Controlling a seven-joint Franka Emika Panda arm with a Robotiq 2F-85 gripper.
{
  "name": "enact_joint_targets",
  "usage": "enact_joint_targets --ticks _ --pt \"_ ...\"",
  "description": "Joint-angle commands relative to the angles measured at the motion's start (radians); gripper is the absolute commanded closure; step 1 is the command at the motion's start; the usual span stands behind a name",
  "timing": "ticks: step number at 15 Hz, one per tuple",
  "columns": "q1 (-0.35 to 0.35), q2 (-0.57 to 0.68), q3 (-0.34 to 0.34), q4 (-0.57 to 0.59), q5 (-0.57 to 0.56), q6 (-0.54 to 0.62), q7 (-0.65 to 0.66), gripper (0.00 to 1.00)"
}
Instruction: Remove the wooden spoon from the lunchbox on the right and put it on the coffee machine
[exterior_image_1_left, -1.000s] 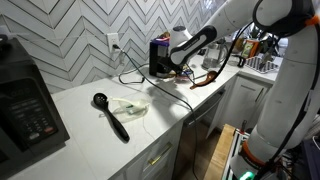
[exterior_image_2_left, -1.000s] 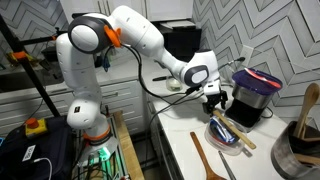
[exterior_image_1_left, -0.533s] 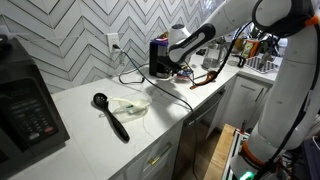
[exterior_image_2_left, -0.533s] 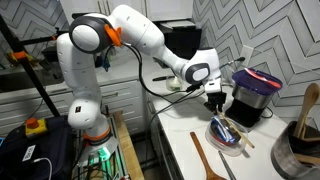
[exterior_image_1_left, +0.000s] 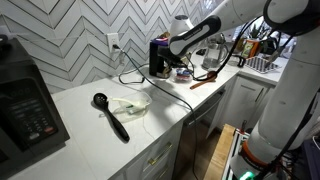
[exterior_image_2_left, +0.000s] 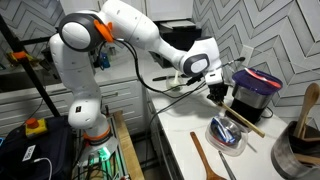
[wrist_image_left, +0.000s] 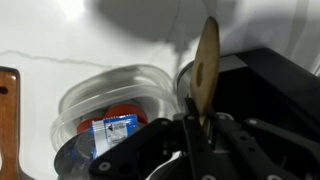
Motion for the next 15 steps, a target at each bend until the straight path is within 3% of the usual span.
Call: enact_joint_targets --ticks 1,4,9,12,15 --pt "0.013 -0.113 -0.007 -0.058 -0.005 -0.004 -0.010 0.98" --pt "0.003 -0.208 0.004 -0.085 0.000 -0.026 -0.039 0.98" --pt "0.005 -0.367 -0.008 -0.045 0.224 -0.110 -0.293 0.98" --pt "0.028 -0.398 -0.016 -0.008 0.362 -0.011 -0.405 0.98" --pt "0.057 -0.345 -0.011 0.050 0.507 0.068 -0.480 0.98"
